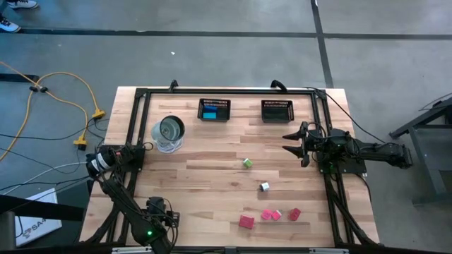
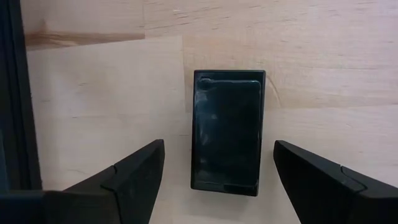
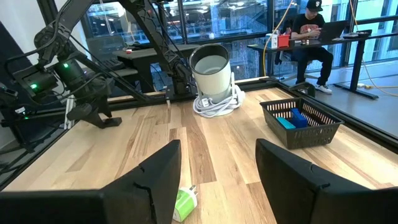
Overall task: Pick & Place Office items
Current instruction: Put the black digital clock into the left black bin
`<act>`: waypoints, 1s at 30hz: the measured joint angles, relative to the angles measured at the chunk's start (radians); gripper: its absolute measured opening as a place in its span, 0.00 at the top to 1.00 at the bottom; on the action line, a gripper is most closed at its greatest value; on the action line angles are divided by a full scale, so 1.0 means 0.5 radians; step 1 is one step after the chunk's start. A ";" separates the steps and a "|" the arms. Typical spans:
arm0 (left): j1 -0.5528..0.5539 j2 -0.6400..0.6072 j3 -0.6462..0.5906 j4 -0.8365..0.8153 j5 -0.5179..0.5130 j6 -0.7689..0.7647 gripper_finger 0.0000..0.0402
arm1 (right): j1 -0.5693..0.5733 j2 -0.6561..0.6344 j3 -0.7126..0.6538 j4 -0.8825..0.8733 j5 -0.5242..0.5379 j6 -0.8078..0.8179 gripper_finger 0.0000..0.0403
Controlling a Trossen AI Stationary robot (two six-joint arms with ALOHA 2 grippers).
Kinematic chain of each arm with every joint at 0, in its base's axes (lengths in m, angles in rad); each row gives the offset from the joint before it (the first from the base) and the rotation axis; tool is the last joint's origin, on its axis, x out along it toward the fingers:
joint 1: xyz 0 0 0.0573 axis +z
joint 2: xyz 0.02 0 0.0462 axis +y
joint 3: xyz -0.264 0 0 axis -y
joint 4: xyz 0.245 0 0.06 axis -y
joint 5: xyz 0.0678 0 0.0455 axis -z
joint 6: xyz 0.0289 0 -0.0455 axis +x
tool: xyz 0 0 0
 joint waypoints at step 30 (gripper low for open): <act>0.000 0.002 -0.004 0.012 -0.001 -0.003 0.40 | 0.000 0.000 0.001 0.000 0.000 -0.001 0.52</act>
